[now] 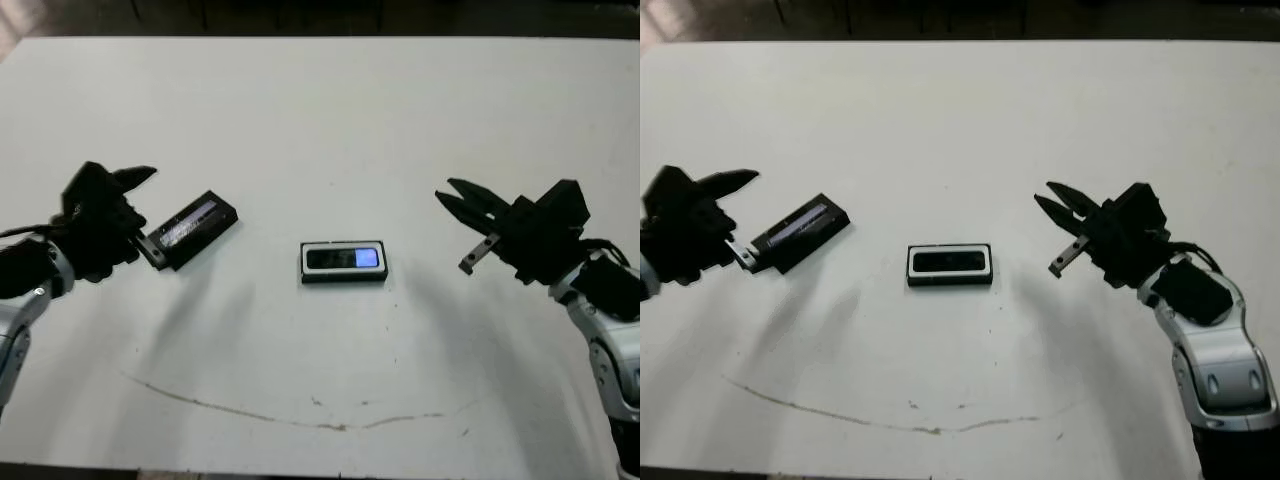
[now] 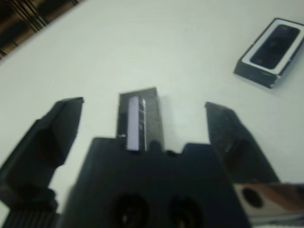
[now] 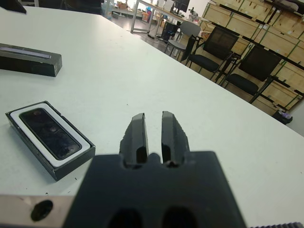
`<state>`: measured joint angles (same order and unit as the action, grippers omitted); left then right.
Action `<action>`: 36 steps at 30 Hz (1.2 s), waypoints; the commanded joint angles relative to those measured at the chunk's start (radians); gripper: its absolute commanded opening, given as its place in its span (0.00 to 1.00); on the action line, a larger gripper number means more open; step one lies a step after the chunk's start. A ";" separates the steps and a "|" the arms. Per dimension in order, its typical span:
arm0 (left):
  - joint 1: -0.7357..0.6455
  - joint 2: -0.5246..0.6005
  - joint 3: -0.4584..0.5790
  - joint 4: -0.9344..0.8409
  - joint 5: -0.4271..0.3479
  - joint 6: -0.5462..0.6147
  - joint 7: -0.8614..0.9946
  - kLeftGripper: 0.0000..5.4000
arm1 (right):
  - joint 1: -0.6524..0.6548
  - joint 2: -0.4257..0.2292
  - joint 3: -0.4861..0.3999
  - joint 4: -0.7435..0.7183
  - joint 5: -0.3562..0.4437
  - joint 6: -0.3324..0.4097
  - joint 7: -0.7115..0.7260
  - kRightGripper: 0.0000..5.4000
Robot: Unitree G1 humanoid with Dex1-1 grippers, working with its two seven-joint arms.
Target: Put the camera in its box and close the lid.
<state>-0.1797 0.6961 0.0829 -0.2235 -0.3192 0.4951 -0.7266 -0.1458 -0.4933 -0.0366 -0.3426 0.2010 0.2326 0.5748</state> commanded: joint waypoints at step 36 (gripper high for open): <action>-0.019 -0.039 -0.052 0.222 0.092 -0.020 0.021 1.00 | 0.009 -0.023 -0.008 0.030 0.019 0.014 0.041 0.00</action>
<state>-0.2168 0.6490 0.0437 -0.0073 -0.2369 0.4524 -0.6992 -0.1455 -0.5024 -0.0423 -0.3125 0.2163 0.2301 0.6077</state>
